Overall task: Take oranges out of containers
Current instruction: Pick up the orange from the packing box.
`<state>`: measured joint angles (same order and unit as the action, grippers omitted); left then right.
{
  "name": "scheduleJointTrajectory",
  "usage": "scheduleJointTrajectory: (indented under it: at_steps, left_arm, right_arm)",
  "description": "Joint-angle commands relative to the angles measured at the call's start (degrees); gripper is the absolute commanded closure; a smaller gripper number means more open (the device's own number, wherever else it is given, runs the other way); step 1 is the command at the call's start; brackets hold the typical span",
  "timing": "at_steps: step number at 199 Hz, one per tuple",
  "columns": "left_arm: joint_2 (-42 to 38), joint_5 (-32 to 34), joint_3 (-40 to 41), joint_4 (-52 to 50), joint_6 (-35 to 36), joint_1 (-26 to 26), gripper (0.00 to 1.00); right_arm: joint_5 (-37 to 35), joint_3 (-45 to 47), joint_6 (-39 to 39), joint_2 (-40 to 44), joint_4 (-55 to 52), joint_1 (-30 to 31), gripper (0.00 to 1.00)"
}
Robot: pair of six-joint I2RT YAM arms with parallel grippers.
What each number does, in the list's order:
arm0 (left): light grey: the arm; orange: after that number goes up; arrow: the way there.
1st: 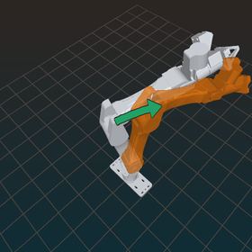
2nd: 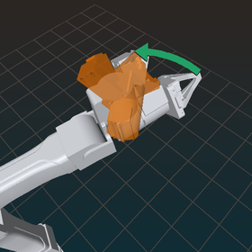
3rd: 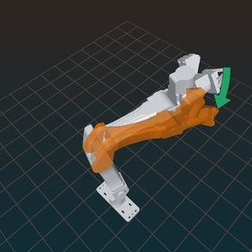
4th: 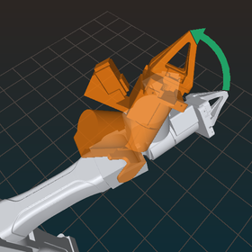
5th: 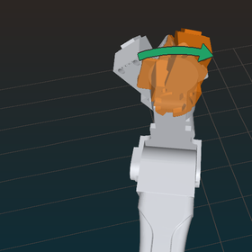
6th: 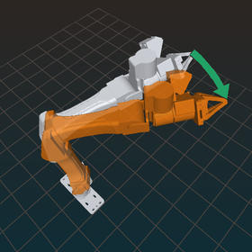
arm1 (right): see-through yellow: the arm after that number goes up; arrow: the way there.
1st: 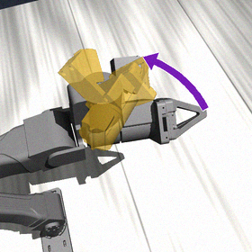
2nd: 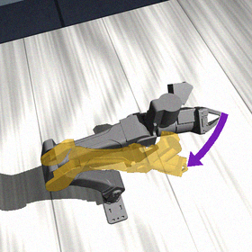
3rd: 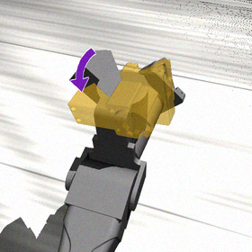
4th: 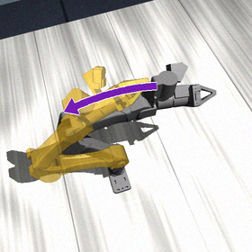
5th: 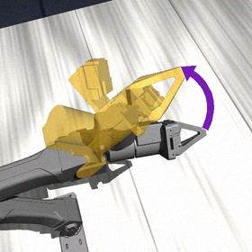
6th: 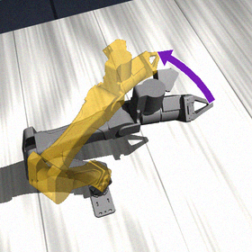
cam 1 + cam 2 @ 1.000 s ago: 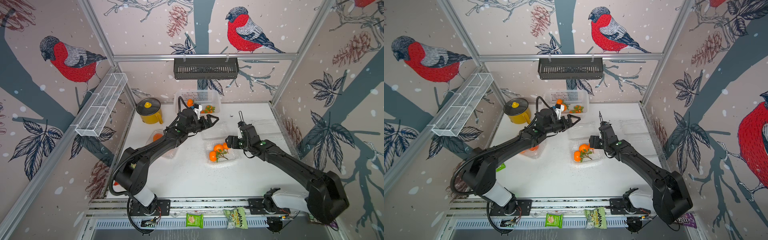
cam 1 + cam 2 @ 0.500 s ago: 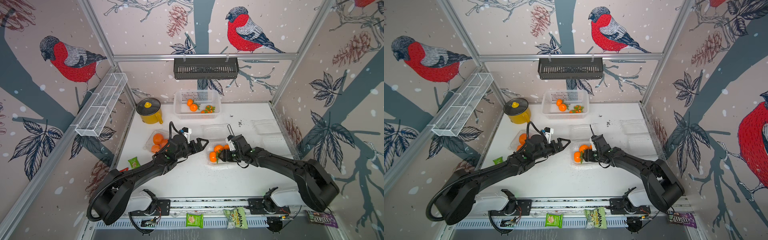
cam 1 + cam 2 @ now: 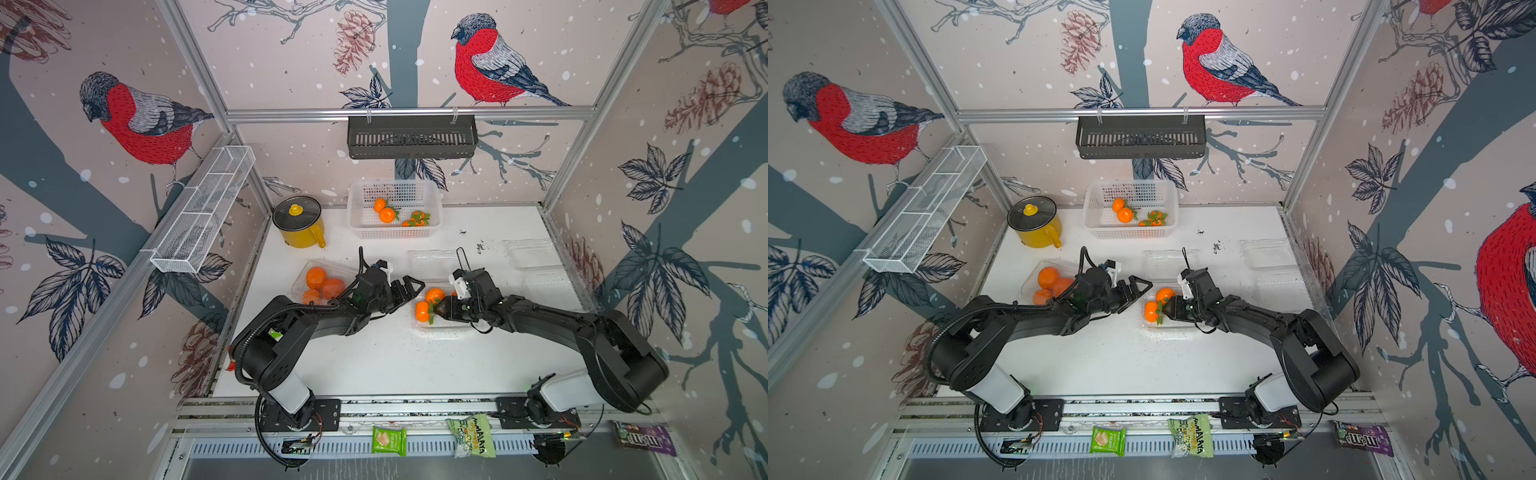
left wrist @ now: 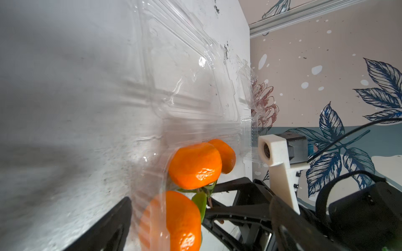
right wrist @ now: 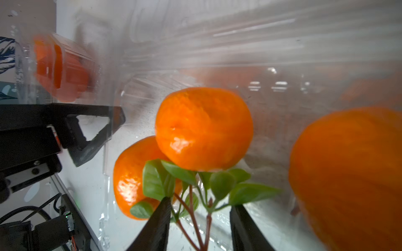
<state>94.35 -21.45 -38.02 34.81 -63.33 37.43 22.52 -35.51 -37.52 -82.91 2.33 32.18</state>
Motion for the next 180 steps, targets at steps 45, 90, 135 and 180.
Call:
scheduleJointTrajectory:
  at_steps: [45, 90, 135, 180]
  left_arm:
    - [3.4, -0.3, -4.4, 3.9, -1.0, 0.0, 0.03]
    - [4.3, -0.9, -6.4, 2.5, 0.0, -0.5, 0.03]
    - [0.3, -0.4, -9.2, -6.8, 5.2, -3.5, 0.03]
    - [-7.1, 2.8, -12.4, -16.8, 10.8, -4.1, 0.03]
  right_arm:
    - [3.5, -2.2, -1.8, 0.3, 1.6, -1.7, 0.81]
    - [3.7, -3.7, -1.8, 0.5, 1.3, -2.8, 0.93]
    - [-0.8, -12.1, 2.1, 1.5, -8.1, -3.5, 0.93]
    - [-3.0, -20.2, 5.9, 1.9, -15.6, -4.6, 0.93]
